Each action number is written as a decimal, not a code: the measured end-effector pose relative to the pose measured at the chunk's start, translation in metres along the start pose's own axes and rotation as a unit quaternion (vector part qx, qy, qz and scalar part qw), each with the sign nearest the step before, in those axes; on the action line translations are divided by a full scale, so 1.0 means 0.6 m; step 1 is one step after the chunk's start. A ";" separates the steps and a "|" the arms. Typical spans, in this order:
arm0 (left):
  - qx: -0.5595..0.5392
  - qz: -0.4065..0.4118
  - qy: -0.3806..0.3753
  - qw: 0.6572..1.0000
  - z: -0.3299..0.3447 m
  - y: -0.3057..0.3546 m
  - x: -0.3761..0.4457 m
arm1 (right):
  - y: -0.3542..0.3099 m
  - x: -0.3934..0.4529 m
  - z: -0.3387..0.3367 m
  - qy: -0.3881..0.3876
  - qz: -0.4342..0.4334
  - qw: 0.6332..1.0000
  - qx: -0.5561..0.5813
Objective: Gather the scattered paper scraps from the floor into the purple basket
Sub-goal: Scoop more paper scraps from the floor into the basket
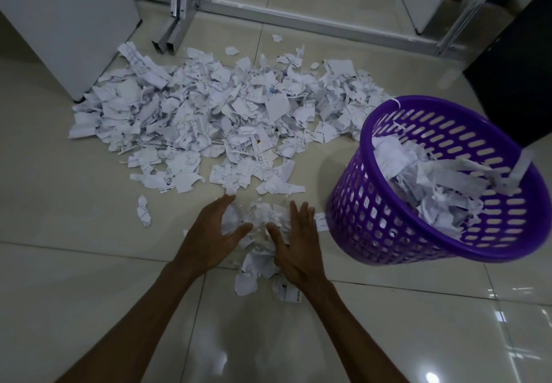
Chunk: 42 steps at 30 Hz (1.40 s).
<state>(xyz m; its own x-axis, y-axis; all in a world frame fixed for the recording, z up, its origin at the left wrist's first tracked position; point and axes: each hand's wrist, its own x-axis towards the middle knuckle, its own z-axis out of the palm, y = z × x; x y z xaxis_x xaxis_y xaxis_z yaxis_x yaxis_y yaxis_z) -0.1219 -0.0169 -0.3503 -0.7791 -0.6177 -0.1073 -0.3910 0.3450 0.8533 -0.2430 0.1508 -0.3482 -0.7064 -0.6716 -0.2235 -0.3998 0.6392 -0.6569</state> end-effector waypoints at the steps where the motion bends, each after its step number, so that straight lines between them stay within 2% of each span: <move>1: 0.010 0.007 -0.007 1.000 -0.001 -0.001 -0.003 | 0.007 -0.002 -0.012 -0.003 -0.005 1.000 0.005; 3: 0.030 0.024 -0.012 0.999 -0.003 0.000 -0.011 | 0.026 -0.007 -0.036 -0.036 -0.047 0.998 -0.002; 6: 0.047 0.054 0.010 0.997 -0.003 0.001 -0.018 | 0.042 -0.026 -0.045 -0.095 -0.161 0.980 -0.061; 10: 0.057 0.068 0.008 0.996 0.001 0.014 -0.017 | 0.044 -0.030 -0.013 -0.046 -0.205 0.963 -0.168; 13: 0.053 0.052 0.023 0.997 0.006 0.021 -0.017 | 0.035 -0.014 0.005 -0.041 -0.214 0.960 -0.173; 16: 0.001 0.012 0.045 0.999 0.013 0.027 -0.017 | 0.030 0.005 0.012 -0.046 -0.227 0.953 -0.197; 20: -0.083 -0.038 0.045 0.995 0.020 0.030 -0.017 | 0.016 0.020 0.031 -0.035 -0.217 0.957 -0.188; 23: -0.109 -0.060 0.052 0.991 0.029 0.033 -0.020 | -0.001 0.021 0.035 -0.022 -0.199 0.970 -0.136; 26: -0.108 -0.065 0.058 0.990 0.037 0.033 -0.019 | -0.003 0.030 0.048 0.061 -0.296 0.949 -0.093; 30: -0.101 -0.081 0.066 0.989 0.036 0.036 -0.009 | -0.009 0.042 0.051 0.068 -0.246 0.966 -0.051; 33: -0.101 -0.099 0.056 0.988 0.028 0.043 -0.004 | -0.024 0.059 0.047 0.054 -0.199 0.977 -0.063; 38: -0.157 -0.099 0.038 0.982 0.005 0.070 0.007 | -0.052 0.093 0.017 0.029 -0.171 0.982 -0.080; 42: -0.202 -0.074 0.041 0.976 -0.041 0.113 0.032 | -0.094 0.100 -0.034 0.095 -0.201 0.973 -0.060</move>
<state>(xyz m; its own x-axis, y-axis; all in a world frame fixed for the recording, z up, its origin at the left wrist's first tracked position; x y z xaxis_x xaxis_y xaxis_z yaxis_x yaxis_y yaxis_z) -0.1514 -0.0227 -0.2820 -0.6806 -0.6994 -0.2180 -0.2583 -0.0494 0.9648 -0.2746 0.0822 -0.3097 -0.5698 -0.8019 0.1797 -0.7234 0.3857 -0.5727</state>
